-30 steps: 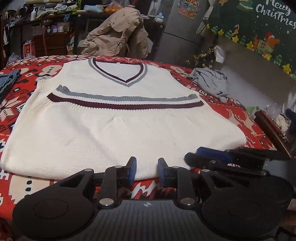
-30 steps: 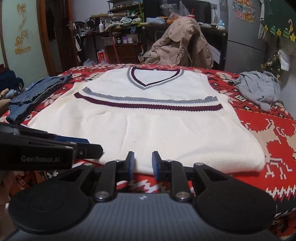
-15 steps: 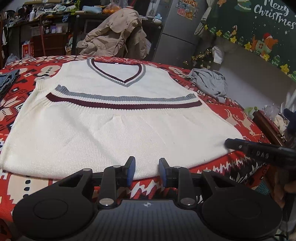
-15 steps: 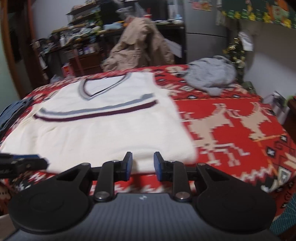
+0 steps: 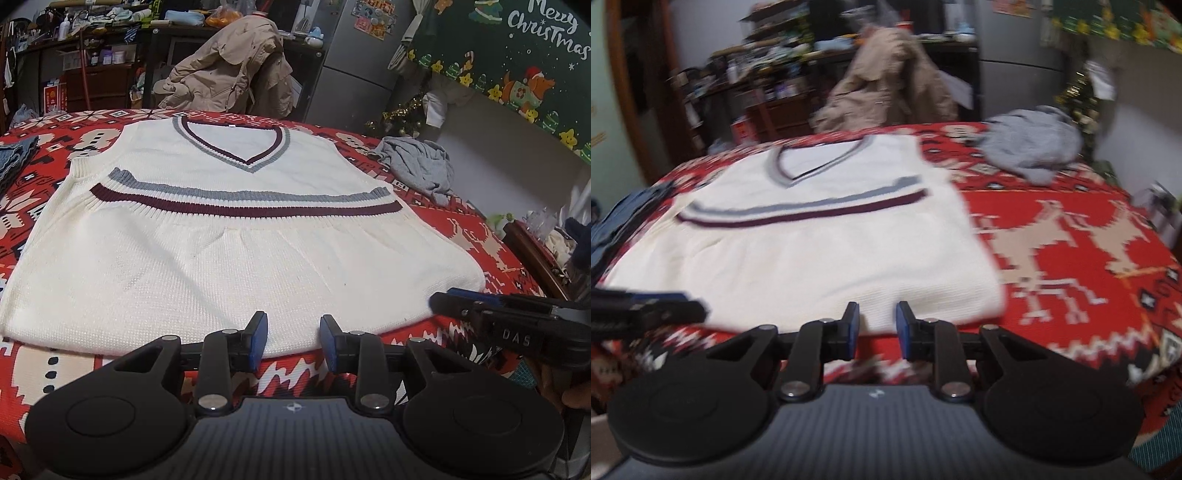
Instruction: Fold clothes
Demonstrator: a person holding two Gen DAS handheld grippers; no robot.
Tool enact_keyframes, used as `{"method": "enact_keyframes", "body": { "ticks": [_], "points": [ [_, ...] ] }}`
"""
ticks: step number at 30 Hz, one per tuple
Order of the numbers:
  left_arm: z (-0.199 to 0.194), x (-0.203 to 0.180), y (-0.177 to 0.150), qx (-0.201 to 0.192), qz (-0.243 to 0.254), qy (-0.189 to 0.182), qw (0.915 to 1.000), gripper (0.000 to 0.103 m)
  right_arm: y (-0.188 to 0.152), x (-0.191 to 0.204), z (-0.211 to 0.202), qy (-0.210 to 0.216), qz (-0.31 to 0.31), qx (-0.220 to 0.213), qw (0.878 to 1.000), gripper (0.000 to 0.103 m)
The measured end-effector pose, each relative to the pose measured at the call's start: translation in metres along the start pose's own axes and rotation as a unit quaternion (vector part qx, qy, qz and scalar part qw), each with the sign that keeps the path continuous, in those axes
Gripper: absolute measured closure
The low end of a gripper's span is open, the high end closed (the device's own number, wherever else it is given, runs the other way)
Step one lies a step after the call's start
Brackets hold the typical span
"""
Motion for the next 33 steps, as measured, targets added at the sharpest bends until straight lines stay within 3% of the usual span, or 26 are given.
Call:
{"method": "enact_keyframes", "body": {
  "ticks": [2, 9, 13, 23, 28, 33],
  "points": [
    [0.000, 0.001, 0.000, -0.001, -0.002, -0.001, 1.0000, 0.072, 0.002, 0.007, -0.002, 0.007, -0.005, -0.006, 1.000, 0.077],
    [0.000, 0.001, 0.000, -0.001, -0.003, -0.002, 1.0000, 0.072, 0.024, 0.006, 0.005, -0.035, -0.016, -0.032, 0.999, 0.077],
    [-0.001, 0.004, 0.000, -0.002, -0.011, -0.007, 0.9999, 0.072, 0.016, 0.004, 0.017, -0.040, -0.033, 0.003, 0.999, 0.079],
    [-0.002, 0.007, 0.001, -0.005, -0.021, -0.016, 0.9996, 0.072, -0.003, -0.018, -0.008, -0.045, -0.041, 0.005, 0.998, 0.082],
    [-0.002, 0.006, 0.000, -0.006, -0.020, -0.014, 0.9997, 0.072, 0.009, -0.031, -0.019, -0.052, -0.012, -0.031, 0.998, 0.081],
    [-0.002, 0.006, 0.000, -0.004, -0.017, -0.014, 0.9998, 0.072, 0.021, -0.031, 0.001, -0.049, -0.009, -0.015, 0.999, 0.096]
  ]
}}
Point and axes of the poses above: each gripper's, at about its wrist camera, not at the fingertips, and z roughly the way its jaws point, x to its left, y to its top, the point moved 1 cm from there along z, roughly the way its jaws point, and after that the axes turned 10 degrees about -y, right-handed, at the moved point
